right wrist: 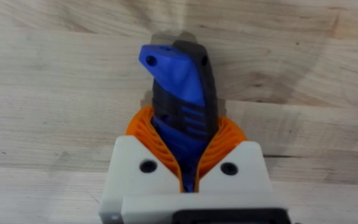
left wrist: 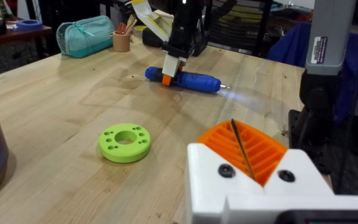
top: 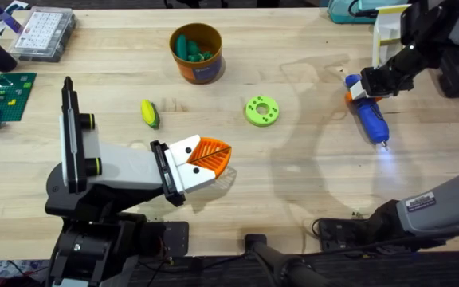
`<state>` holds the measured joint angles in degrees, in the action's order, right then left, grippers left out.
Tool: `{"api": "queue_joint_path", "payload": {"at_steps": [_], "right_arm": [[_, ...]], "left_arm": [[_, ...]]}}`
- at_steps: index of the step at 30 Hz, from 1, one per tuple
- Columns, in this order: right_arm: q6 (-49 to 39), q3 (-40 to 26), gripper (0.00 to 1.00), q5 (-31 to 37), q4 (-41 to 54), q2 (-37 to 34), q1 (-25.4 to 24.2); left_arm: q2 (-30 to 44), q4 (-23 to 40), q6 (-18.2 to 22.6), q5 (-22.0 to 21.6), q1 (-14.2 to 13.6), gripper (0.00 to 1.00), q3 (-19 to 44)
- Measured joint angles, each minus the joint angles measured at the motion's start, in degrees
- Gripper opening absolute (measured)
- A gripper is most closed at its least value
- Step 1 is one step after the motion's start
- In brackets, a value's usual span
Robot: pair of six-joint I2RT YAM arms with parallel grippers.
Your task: Pick up the gripper from the table and insert it into the empty holder that is missing its gripper. Then pick up a screw, insert it into the mounting hole, and use the screwdriver to tighten it. Finally, clean up the table by picking up the vegetable and placing it into the bucket.
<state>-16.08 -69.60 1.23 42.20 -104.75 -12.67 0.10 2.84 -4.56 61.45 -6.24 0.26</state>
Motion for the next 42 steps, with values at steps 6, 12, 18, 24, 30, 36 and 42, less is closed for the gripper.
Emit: {"api": "queue_joint_path", "payload": {"at_steps": [6, 12, 18, 24, 30, 36, 42], "right_arm": [[0.0, 0.0, 0.070, 0.1, 0.1, 0.0, 0.0], [0.0, 0.0, 0.072, 2.0, 0.5, 0.0, 0.0], [0.0, 0.0, 0.071, 4.0, 1.8, 0.0, 0.0], [0.2, 0.0, 0.070, 3.7, 3.0, 0.3, 0.0], [0.2, -1.8, 0.070, 3.2, 4.3, 4.7, 0.0], [-0.1, -8.0, 0.071, 3.0, 5.7, 12.6, 0.0], [-1.6, -11.8, 0.071, 0.2, 6.3, 18.5, 0.0]], "left_arm": [[0.0, 0.8, 0.0, 0.0, 0.0, 0.013, 0.0], [0.0, 0.8, 0.0, 0.0, 0.0, 0.013, 0.0], [0.0, 0.8, 0.0, 0.0, 0.0, 0.013, 0.0], [0.0, 0.8, 0.0, 0.0, 0.0, 0.013, 0.0], [0.0, 0.8, 0.0, 0.0, 0.0, 0.013, 0.0], [0.0, 0.8, 0.0, 0.0, 0.0, 0.013, 0.0], [0.0, 0.8, 0.0, 0.0, 0.0, 0.013, 0.0]]}}
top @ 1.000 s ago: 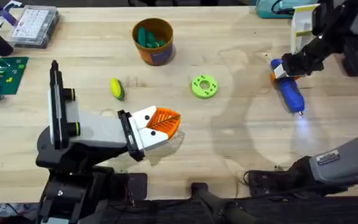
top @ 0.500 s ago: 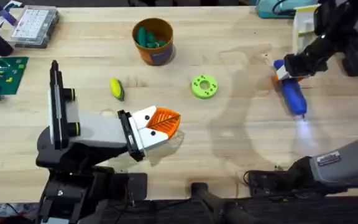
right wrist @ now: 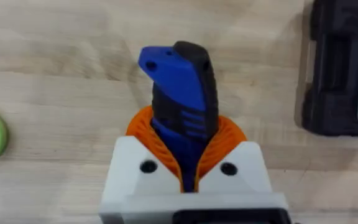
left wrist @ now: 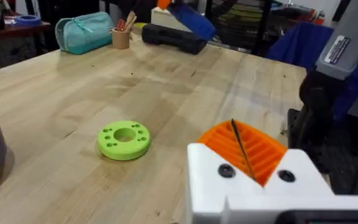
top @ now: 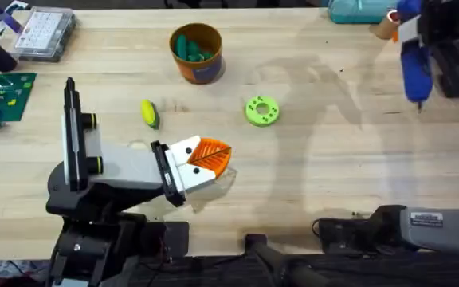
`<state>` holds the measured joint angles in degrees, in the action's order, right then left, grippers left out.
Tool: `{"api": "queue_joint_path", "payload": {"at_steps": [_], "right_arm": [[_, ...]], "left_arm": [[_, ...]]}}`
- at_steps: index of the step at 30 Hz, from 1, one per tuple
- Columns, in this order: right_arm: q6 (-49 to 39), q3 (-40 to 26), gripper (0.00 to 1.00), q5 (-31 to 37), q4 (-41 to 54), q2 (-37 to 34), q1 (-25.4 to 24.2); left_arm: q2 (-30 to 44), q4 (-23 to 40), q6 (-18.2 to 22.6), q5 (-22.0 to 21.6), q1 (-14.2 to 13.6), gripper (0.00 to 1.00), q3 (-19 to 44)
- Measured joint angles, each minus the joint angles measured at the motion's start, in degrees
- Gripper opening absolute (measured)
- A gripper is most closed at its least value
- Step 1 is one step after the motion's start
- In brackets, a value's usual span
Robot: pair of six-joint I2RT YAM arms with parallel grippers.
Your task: Pick up the gripper from the table and insert it into the empty holder that is missing its gripper. Then pick up a screw, insert it into the mounting hole, and use the screwdriver to tighten it. Finally, clean up the table by picking up the vegetable and placing it into the bucket.
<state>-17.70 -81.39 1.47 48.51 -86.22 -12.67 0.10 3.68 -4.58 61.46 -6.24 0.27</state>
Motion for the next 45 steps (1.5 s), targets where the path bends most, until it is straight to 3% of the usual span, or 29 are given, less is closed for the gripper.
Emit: {"api": "queue_joint_path", "payload": {"at_steps": [14, 20, 31, 37, 41, 45], "right_arm": [[0.7, -8.9, 0.071, -12.6, 0.2, 5.4, 0.0], [3.4, -9.2, 0.071, -15.3, -3.6, 7.6, 0.0], [7.0, -9.2, 0.072, -29.3, -10.7, 12.8, 0.0], [8.5, -9.3, 0.072, -34.9, -9.8, 17.6, 0.1], [9.4, -9.3, 0.070, -36.5, -9.7, 19.7, 2.1], [9.9, -9.4, 0.071, -38.8, -9.8, 20.0, 7.0]], "left_arm": [[0.0, 0.0, 0.0, 0.0, 0.0, 0.013, 0.0], [0.0, 0.0, 0.0, 0.0, 0.0, 0.013, 0.0], [0.0, 0.0, 0.0, 0.0, 0.0, 0.013, 0.0], [0.0, 0.0, 0.0, 0.0, 0.0, 0.013, 0.0], [0.0, 0.0, 0.0, 0.0, 0.0, 0.013, 0.0], [0.0, 0.0, 0.0, 0.0, 0.0, 0.013, 0.0]]}}
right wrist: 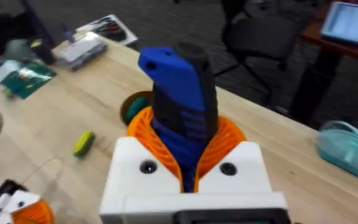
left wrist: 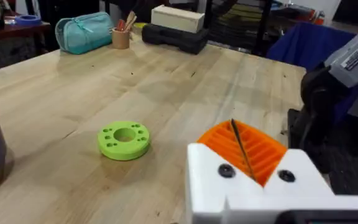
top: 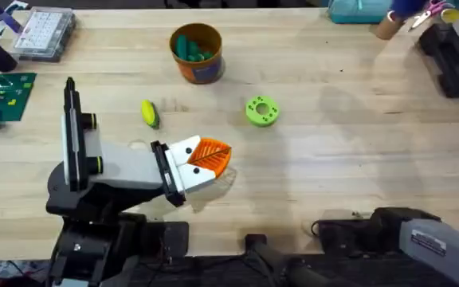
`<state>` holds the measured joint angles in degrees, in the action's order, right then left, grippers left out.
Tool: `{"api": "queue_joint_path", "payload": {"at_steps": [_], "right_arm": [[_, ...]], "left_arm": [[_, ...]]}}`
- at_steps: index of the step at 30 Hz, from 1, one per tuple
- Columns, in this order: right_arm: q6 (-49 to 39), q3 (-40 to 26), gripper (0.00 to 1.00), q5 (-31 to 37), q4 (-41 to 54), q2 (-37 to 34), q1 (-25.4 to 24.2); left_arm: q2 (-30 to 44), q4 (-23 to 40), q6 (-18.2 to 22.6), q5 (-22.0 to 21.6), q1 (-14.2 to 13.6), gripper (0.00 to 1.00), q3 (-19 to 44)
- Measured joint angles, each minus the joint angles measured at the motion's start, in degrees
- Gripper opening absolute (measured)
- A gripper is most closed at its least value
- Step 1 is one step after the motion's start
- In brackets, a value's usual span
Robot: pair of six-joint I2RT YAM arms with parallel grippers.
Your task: Pick up the gripper from the table and insert it into the empty holder that is missing its gripper. Then pick up a screw, insert it into the mounting hole, and use the screwdriver to tighten it. Finally, clean up the table by picking up the vegetable and placing it into the bucket.
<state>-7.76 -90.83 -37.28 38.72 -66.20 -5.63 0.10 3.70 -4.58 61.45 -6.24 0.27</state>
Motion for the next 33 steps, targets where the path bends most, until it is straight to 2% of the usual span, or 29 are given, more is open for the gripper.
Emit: {"api": "queue_joint_path", "payload": {"at_steps": [6, 15, 25, 33], "right_arm": [[0.1, 1.1, 0.071, -1.3, -1.7, 0.2, 7.9], [4.9, 13.3, 0.072, -1.8, -20.4, 3.4, 17.4], [8.8, 20.8, 0.070, -2.3, -32.0, 4.0, 30.5], [12.5, 30.4, 0.072, -3.5, -50.1, 4.1, 40.7]], "left_arm": [[0.0, 0.0, 0.0, 0.0, 0.0, 0.013, 0.0], [0.0, 0.0, 0.0, 0.0, 0.0, 0.013, 0.0], [0.0, 0.0, 0.0, 0.0, 0.0, 0.013, 0.0], [0.0, 0.0, 0.0, 0.0, 0.0, 0.013, 0.0]]}}
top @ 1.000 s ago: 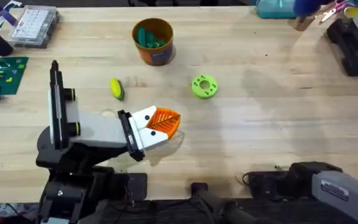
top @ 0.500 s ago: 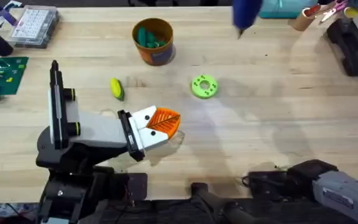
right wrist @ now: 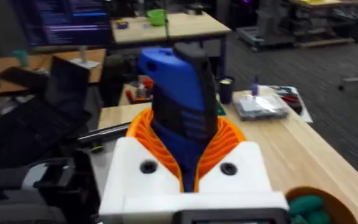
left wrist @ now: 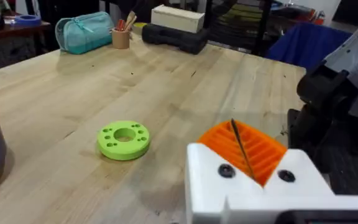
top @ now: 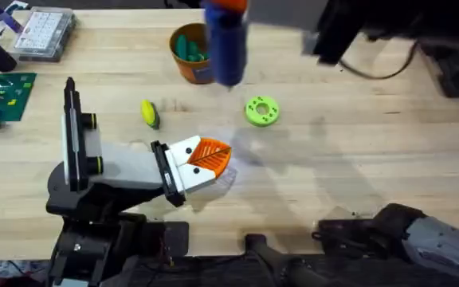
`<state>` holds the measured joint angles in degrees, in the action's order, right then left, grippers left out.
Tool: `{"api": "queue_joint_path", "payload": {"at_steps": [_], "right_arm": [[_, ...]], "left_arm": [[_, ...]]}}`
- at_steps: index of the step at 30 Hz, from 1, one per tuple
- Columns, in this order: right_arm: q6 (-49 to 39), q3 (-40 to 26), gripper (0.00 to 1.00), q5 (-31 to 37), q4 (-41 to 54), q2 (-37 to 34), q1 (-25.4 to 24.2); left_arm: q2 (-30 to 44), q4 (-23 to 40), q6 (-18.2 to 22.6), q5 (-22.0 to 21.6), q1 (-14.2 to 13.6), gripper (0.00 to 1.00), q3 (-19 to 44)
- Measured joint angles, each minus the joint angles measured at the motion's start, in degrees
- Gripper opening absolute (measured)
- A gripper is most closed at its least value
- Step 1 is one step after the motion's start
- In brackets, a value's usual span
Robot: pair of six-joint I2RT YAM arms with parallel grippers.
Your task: Pick up the gripper from the table and insert it into the empty holder that is missing its gripper. Then pick up a screw, insert it into the mounting hole, and use the screwdriver to tighten it. Finally, clean up the table by picking up the vegetable and placing it into the bucket.
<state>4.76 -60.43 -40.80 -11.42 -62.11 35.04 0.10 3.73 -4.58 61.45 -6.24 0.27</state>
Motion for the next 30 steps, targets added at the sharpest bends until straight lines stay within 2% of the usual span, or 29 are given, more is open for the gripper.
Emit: {"api": "queue_joint_path", "payload": {"at_steps": [5, 16, 30], "right_arm": [[1.6, 3.8, 0.072, -1.5, -8.5, 0.0, 4.8], [2.5, 4.8, 0.072, -2.4, -13.6, -4.0, 11.2], [3.1, 4.8, 0.070, -2.6, -14.4, -8.7, 12.1]], "left_arm": [[0.0, 0.0, 0.0, 0.0, 0.0, 0.013, 0.0], [0.0, 0.0, 0.0, 0.0, 0.0, 0.013, 0.0], [0.0, 0.0, 0.0, 0.0, 0.0, 0.013, 0.0]]}}
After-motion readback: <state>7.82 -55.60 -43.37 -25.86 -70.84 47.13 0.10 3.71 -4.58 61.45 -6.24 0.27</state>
